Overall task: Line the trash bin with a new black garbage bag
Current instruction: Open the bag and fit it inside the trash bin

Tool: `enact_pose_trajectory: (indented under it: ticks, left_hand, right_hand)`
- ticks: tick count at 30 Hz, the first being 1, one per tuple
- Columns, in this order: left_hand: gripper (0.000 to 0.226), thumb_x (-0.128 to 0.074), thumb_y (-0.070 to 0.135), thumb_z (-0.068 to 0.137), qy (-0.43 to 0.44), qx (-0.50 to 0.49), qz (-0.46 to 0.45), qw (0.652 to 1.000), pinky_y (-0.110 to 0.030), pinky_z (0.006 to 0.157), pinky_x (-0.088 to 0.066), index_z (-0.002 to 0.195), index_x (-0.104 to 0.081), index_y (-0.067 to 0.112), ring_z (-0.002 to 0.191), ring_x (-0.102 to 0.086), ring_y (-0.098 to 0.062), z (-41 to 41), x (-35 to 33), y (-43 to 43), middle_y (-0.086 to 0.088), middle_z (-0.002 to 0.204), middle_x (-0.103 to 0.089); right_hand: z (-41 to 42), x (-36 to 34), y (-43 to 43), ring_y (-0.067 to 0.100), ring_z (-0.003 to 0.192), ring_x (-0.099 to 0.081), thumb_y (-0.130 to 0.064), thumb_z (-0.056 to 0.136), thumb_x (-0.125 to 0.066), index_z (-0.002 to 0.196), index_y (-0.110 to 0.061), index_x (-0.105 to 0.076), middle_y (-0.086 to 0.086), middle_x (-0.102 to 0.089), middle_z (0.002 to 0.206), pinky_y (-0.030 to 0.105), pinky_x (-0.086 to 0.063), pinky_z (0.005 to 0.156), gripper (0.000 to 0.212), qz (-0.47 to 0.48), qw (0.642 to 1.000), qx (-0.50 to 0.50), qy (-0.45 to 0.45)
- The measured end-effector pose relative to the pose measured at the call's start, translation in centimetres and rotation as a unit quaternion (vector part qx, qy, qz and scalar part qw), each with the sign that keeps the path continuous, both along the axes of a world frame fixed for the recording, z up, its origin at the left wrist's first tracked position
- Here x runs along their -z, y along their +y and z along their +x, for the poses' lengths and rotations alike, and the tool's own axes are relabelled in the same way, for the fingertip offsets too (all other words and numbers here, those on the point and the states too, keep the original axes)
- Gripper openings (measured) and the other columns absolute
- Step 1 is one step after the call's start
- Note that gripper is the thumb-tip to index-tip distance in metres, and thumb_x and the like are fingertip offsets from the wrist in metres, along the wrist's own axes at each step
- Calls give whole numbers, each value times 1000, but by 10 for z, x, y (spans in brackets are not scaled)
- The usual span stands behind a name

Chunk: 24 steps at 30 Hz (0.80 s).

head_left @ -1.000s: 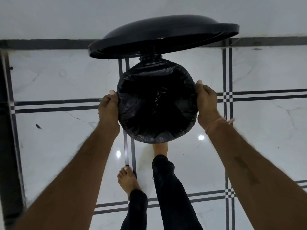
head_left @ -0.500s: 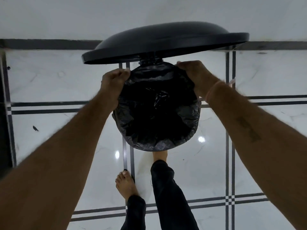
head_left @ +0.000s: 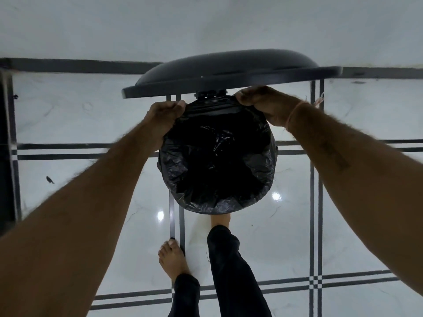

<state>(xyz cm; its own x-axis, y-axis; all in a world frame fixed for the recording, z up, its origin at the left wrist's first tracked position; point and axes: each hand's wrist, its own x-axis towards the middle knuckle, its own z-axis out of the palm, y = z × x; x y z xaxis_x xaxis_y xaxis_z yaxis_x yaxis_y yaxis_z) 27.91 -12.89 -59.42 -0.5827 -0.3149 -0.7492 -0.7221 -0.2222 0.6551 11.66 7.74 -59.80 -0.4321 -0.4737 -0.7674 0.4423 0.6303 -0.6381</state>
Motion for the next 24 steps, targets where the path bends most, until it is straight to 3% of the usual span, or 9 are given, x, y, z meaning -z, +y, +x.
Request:
enact_pose_trajectory:
  ticks: [2,4,7,9,13,16,18,21,24]
  left_hand:
    - [35,-57,35,104,-8,-21,1,1000,-23,66,-58,113,-75,6,77,-74,-17,1,-2,0,-11,99,-76]
    - [36,-53,41,104,-22,-63,20,998,-23,67,-56,113,-76,14,83,-74,-14,8,-8,2,-4,102,-77]
    - [46,-49,58,101,-46,-105,34,993,-29,79,-46,109,-73,20,91,-63,-14,34,-3,3,7,99,-69]
    - [42,-50,57,101,-47,-131,41,989,-30,76,-44,97,-71,21,86,-60,-13,59,5,6,9,91,-68]
    - [34,-53,47,104,-17,-135,69,988,-27,76,-52,86,-68,21,77,-67,-4,91,9,13,13,81,-72]
    - [37,-53,47,103,-49,-201,101,973,-35,95,-56,99,-75,18,102,-72,-15,82,11,15,3,99,-80]
    - [39,-55,48,102,-75,-240,89,964,-35,91,-58,95,-74,15,100,-75,-18,76,9,19,1,95,-80]
    - [46,-46,55,104,-58,-263,109,957,-35,91,-56,105,-73,17,106,-71,-19,84,5,28,-1,109,-76]
    - [41,-46,51,105,-49,-223,110,967,-35,97,-50,118,-71,22,118,-64,-18,106,4,36,4,121,-73]
  right_hand:
    - [2,-2,2,27,86,-70,-31,100,-66,99,-6,-72,14,-72,100,40,-59,89,25,21,999,31,6]
    - [7,-2,11,27,96,-73,-40,98,-68,110,-3,-75,13,-76,109,35,-60,84,39,55,995,85,11]
    - [31,1,36,24,88,-60,-46,98,-64,99,-1,-69,9,-65,97,31,-46,76,45,106,975,184,63]
    - [57,-1,57,24,85,-59,-43,102,-59,97,-1,-67,11,-61,92,28,-48,69,43,98,963,236,80]
    - [91,-9,73,11,81,-77,-43,105,-54,111,-7,-71,2,-78,93,18,-57,56,40,43,944,325,-25]
    - [85,-6,67,25,103,-76,-45,104,-56,110,-10,-74,5,-81,97,34,-61,74,40,39,912,395,-101]
    - [83,-4,67,27,102,-74,-48,105,-52,106,-10,-73,7,-80,99,37,-60,80,43,61,909,403,-82]
    - [93,-6,73,20,109,-71,-57,104,-44,113,-16,-74,4,-78,113,36,-56,88,51,56,918,385,-80]
    - [104,-10,80,9,106,-68,-50,105,-49,106,-23,-74,-6,-77,111,33,-50,102,37,57,922,375,-71]
